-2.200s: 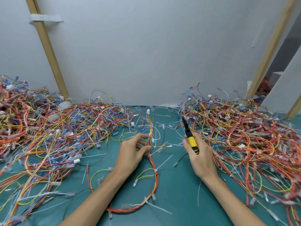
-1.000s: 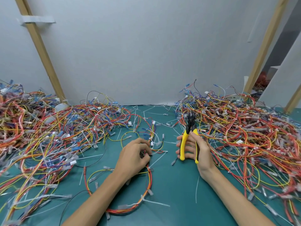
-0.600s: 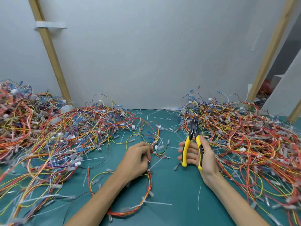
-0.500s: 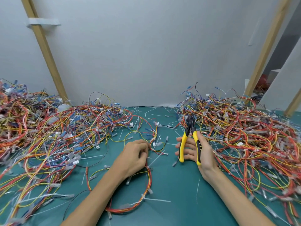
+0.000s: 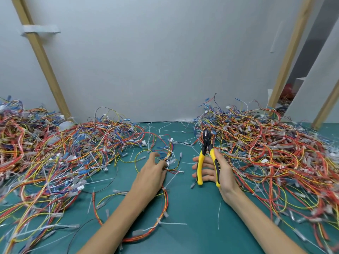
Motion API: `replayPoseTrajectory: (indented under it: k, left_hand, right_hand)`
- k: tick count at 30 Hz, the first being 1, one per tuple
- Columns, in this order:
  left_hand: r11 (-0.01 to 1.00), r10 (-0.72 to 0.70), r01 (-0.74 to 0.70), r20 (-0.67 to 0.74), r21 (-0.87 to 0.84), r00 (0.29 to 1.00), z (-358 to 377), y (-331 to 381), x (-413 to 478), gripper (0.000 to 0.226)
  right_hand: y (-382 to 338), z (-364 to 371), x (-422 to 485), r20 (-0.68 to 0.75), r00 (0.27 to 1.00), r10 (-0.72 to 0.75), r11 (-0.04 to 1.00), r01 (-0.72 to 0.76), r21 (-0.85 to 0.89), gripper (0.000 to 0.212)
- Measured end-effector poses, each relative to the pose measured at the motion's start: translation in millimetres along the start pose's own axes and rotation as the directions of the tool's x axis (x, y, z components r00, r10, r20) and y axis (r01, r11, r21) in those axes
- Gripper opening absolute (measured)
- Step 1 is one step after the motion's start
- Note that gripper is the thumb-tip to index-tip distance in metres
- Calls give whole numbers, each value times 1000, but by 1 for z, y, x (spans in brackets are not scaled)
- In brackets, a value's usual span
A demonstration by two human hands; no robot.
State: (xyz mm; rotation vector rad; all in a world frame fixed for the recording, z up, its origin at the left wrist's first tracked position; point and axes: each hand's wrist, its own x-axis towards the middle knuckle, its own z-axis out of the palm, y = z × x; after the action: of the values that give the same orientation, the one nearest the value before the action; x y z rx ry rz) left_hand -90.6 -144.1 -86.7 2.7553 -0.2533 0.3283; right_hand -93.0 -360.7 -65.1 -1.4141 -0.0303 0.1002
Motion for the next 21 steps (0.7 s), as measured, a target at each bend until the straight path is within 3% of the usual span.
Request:
replayPoseTrajectory:
  k: [4, 8, 13, 17, 21]
  left_hand:
    - [1000, -8, 8, 15, 24, 1000, 1, 2, 1, 25]
    - [989, 80, -94, -118, -115, 990, -3, -4, -5, 11]
    - [932, 77, -172, -292, -318, 953, -5, -13, -5, 15]
    - [845, -36, -162, -356, -510, 934, -7, -10, -4, 22]
    - [743, -185, -79, -318, -664, 930, -8, -12, -2, 21]
  right_hand:
    - [0, 0, -1, -4, 1000, 3, 1000, -3, -16, 69]
    - [-1, 1, -2, -11, 1000, 2, 1000, -2, -9, 68]
    - [-1, 1, -3, -6, 1000, -1, 1000, 0, -22, 68]
    - [0, 1, -1, -3, 1000, -1, 1000, 1, -22, 68]
    - [0, 2, -1, 0, 1000, 6, 1000, -6, -29, 68]
